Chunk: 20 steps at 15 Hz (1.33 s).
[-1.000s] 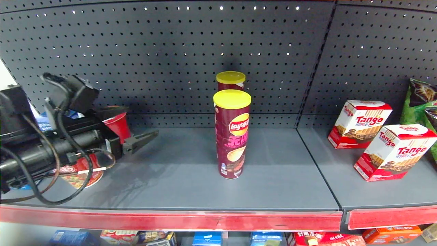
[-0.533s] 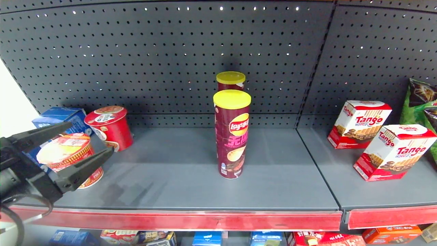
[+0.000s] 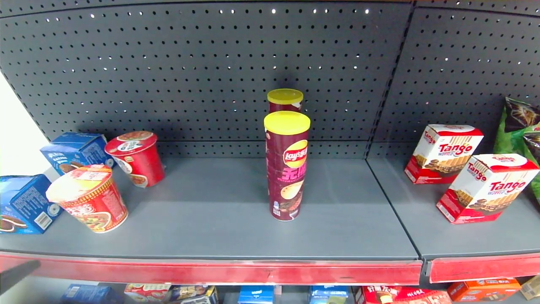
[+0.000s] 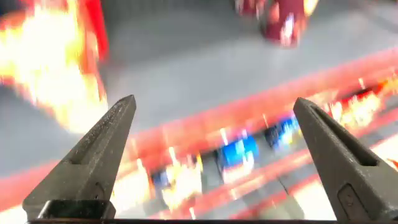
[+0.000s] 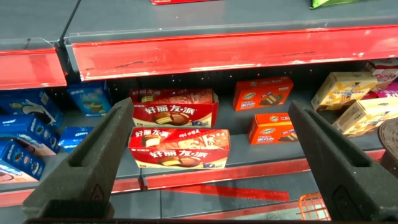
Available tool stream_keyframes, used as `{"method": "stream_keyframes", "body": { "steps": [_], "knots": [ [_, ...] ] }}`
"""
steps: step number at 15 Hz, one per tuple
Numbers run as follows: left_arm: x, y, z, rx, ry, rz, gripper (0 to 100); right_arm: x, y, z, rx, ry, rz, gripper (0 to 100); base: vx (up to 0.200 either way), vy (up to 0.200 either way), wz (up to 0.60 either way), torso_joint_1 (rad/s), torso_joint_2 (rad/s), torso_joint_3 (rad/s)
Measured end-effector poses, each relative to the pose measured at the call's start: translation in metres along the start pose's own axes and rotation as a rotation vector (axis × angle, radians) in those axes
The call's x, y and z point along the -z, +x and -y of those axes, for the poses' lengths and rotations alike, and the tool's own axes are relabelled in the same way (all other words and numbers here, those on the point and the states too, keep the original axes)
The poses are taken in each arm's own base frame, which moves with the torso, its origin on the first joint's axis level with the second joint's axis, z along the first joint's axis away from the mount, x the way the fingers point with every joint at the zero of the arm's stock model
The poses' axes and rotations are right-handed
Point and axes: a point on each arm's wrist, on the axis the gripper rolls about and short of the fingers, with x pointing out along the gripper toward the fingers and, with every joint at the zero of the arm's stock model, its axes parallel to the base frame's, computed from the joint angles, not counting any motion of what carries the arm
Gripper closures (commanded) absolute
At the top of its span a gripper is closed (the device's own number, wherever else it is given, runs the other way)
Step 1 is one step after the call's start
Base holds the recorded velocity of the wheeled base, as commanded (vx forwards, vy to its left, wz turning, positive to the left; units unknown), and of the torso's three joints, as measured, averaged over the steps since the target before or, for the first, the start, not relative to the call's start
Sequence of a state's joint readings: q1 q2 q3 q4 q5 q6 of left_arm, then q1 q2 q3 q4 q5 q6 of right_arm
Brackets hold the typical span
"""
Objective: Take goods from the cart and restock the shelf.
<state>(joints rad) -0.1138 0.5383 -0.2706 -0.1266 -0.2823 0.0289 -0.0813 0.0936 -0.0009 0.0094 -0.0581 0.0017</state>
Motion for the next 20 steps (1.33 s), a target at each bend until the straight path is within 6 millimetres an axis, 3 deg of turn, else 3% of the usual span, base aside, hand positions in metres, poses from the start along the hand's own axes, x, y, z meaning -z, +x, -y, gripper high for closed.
{"method": "stream_keyframes", "body": {
  "steps": [4, 9, 12, 16, 20],
  "knots": [
    [0.037, -0.034, 0.010, -0.052, -0.007, 0.010, 0, 0.000, 0.000, 0.000, 0.000, 0.000, 0.000, 0, 0.000, 0.000, 0.00, 0.000, 0.00, 0.000],
    [0.080, -0.043, 0.017, -0.143, 0.015, 0.070, 0, 0.000, 0.000, 0.000, 0.000, 0.000, 0.000, 0, 0.000, 0.000, 0.00, 0.000, 0.00, 0.000],
    [0.085, -0.044, 0.017, -0.200, 0.036, 0.122, 0, 0.000, 0.000, 0.000, 0.000, 0.000, -0.001, 0, 0.000, 0.000, 0.00, 0.000, 0.00, 0.000],
    [0.090, -0.042, 0.011, -0.414, 0.102, 0.162, 0, 0.000, 0.000, 0.000, 0.000, 0.000, 0.000, 0, 0.000, 0.000, 0.00, 0.000, 0.00, 0.000],
    [0.097, -0.041, 0.009, -0.460, -0.052, 0.141, 0, 0.000, 0.000, 0.000, 0.000, 0.000, -0.001, 0, 0.000, 0.000, 0.00, 0.000, 0.00, 0.000]
  ]
}}
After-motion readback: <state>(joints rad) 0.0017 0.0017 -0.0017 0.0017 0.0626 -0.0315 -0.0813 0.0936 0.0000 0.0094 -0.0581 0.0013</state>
